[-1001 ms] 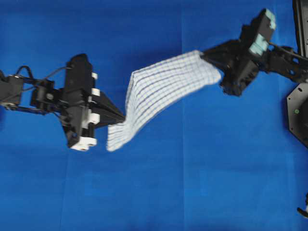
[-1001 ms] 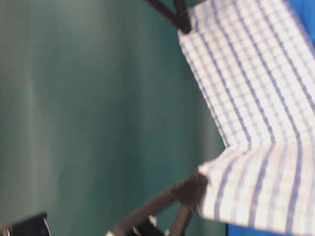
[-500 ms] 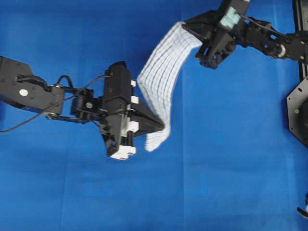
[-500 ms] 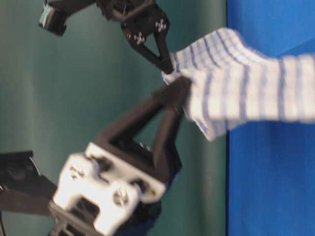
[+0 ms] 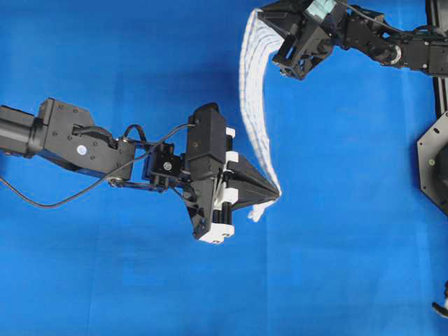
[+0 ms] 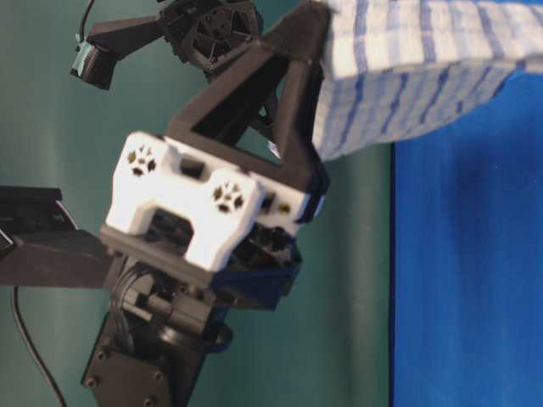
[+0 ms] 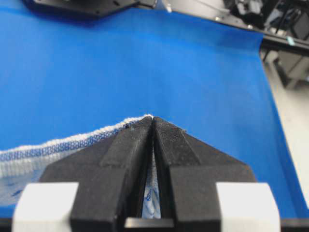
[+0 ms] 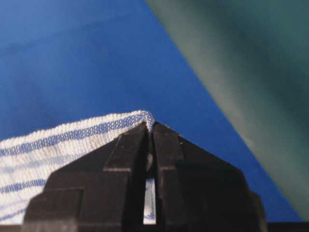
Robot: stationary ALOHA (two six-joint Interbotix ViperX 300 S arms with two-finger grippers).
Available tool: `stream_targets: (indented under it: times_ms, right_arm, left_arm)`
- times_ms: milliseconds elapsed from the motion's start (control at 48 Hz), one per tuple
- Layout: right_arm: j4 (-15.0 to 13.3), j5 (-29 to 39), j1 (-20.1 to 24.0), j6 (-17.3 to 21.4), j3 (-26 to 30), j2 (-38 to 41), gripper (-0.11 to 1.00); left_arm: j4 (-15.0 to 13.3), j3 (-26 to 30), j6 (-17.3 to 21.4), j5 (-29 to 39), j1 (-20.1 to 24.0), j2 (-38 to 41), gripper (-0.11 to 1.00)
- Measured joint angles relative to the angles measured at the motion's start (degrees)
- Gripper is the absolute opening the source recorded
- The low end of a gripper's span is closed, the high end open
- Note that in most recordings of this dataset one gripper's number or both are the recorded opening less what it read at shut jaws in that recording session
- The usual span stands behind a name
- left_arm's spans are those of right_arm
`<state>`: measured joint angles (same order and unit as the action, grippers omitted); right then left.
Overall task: Fold the blue towel.
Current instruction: 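Lift the towel and rotate it, right gripper moving to the top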
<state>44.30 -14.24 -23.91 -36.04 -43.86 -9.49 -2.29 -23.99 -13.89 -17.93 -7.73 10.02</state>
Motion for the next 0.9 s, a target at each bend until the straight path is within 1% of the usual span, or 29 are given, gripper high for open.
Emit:
stream_targets:
  times_ms: [229, 396, 542, 646, 897]
  right_arm:
    - [-0.4, 0.1, -0.2, -0.2, 0.6, 1.1, -0.04]
    - [-0.7, 0.7, -0.3, -0.2, 2.1, 4.0, -0.04]
    - [-1.1, 2.7, -0.4, -0.2, 4.3, 7.2, -0.04]
    - [-1.3, 3.8, -0.6, -0.2, 5.9, 9.4, -0.04]
    - [-1.8, 5.6, -0.9, -0.3, 10.2, 14.2, -0.04]
  left_arm:
    - [0.0, 0.1, 0.0, -5.5, -0.2, 1.8, 0.02]
    - [-0.4, -0.4, -0.8, -9.1, -0.5, 3.2, 0.02]
    - [-3.2, -2.0, -1.3, -14.7, -1.3, 4.9, 0.02]
    - [-4.6, -3.3, -1.3, -18.2, -2.0, 5.8, 0.02]
    - [-8.3, -6.9, -1.3, -24.4, -3.3, 6.9, 0.02]
